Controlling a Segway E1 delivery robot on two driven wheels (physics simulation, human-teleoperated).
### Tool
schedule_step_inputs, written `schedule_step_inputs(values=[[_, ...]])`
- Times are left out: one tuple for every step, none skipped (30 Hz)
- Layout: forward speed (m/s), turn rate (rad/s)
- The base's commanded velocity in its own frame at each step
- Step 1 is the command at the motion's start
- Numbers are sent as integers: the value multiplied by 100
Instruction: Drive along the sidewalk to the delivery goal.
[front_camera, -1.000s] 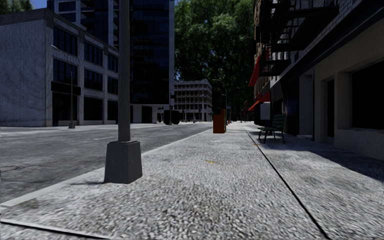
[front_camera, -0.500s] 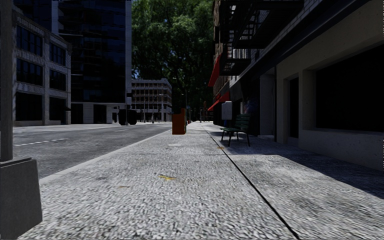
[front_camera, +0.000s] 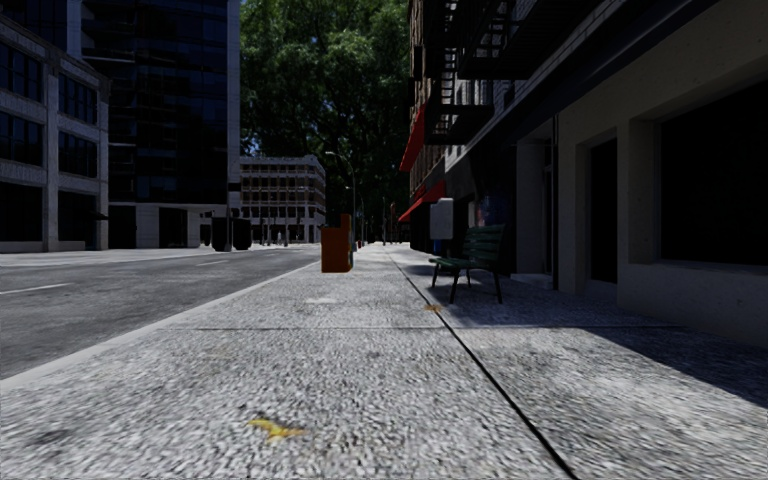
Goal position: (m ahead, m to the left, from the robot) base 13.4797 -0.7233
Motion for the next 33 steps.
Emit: schedule_step_inputs(values=[[200, 0], [200, 0], [200, 0], [200, 0], [200, 0], [200, 0], [200, 0], [200, 0], [200, 0], [200, 0], [200, 0], [200, 0], [200, 0], [200, 0], [200, 0], [200, 0], [200, 0], [200, 0], [200, 0], [200, 0], [200, 0], [200, 0], [200, 0], [200, 0], [200, 0], [200, 0], [200, 0], [200, 0], [200, 0], [200, 0], [200, 0], [200, 0], [200, 0]])
